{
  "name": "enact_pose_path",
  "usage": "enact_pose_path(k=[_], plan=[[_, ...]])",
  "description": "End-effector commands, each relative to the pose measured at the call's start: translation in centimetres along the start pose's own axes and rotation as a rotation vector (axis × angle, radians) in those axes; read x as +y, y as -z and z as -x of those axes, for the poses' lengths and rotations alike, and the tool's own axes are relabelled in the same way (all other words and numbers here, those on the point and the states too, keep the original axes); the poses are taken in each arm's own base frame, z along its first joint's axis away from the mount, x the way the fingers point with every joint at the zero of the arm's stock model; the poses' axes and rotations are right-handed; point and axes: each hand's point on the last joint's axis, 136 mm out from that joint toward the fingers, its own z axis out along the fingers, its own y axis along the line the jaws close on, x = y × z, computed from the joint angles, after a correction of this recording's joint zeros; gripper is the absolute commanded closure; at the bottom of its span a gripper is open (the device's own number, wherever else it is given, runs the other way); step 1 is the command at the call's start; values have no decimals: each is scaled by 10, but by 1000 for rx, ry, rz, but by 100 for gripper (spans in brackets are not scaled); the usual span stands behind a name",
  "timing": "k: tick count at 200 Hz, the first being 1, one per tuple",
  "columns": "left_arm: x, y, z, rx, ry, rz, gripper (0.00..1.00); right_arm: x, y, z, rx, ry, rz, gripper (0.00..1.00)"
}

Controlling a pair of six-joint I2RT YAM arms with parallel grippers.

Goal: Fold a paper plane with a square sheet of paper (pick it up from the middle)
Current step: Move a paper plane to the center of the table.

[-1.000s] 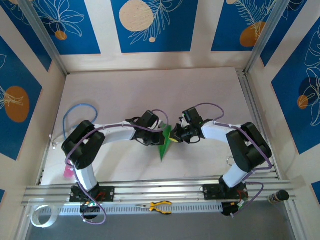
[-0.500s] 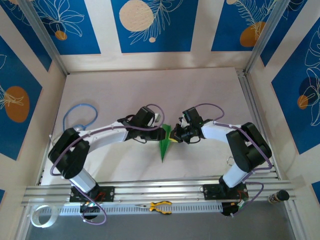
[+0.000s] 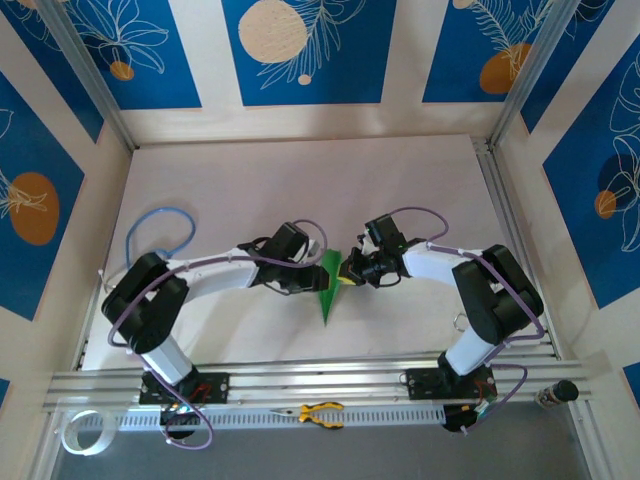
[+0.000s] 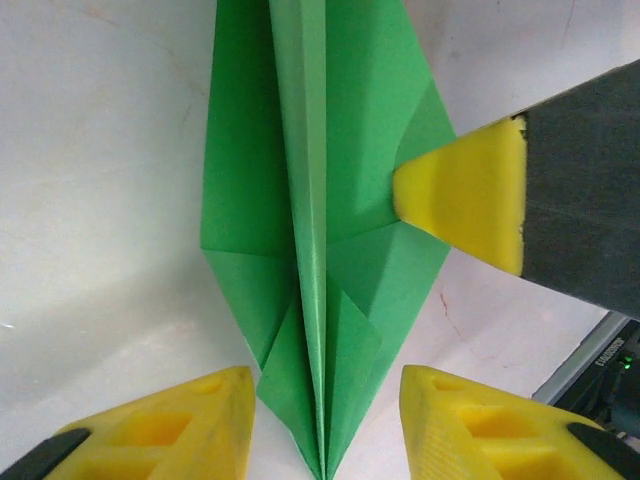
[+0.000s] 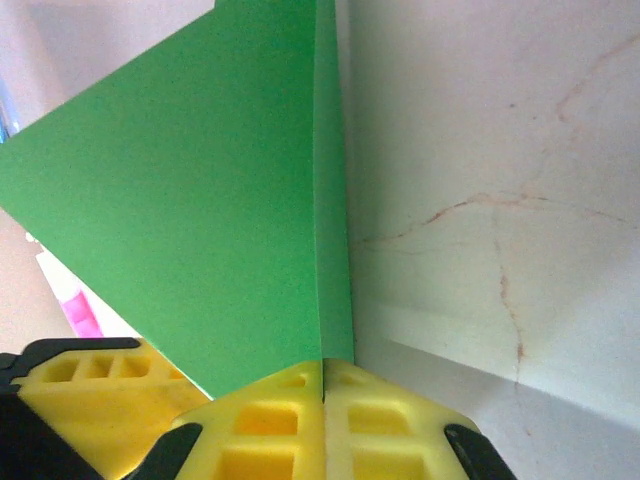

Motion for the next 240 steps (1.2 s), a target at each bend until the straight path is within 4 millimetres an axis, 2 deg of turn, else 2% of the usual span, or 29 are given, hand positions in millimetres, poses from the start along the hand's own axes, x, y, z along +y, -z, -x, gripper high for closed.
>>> enact_pose_path(k=[1, 69, 106, 156, 202, 240], plan=[[-7, -8, -8, 43, 1, -33, 59, 10, 3, 1, 6, 2, 28, 99], [2, -5, -13, 46, -16, 35, 60, 10, 3, 1, 5, 2, 33, 98], [2, 9, -9, -17, -14, 60, 55, 10, 2, 0, 8, 1, 33, 99], [-2, 2, -15, 28, 11, 29, 56, 9, 2, 0, 7, 3, 35, 99], [8, -7, -20, 62, 31, 73, 55, 10, 2, -1, 12, 3, 38, 99], [6, -11, -22, 77, 31, 69, 54, 10, 1, -1, 13, 3, 41, 99]])
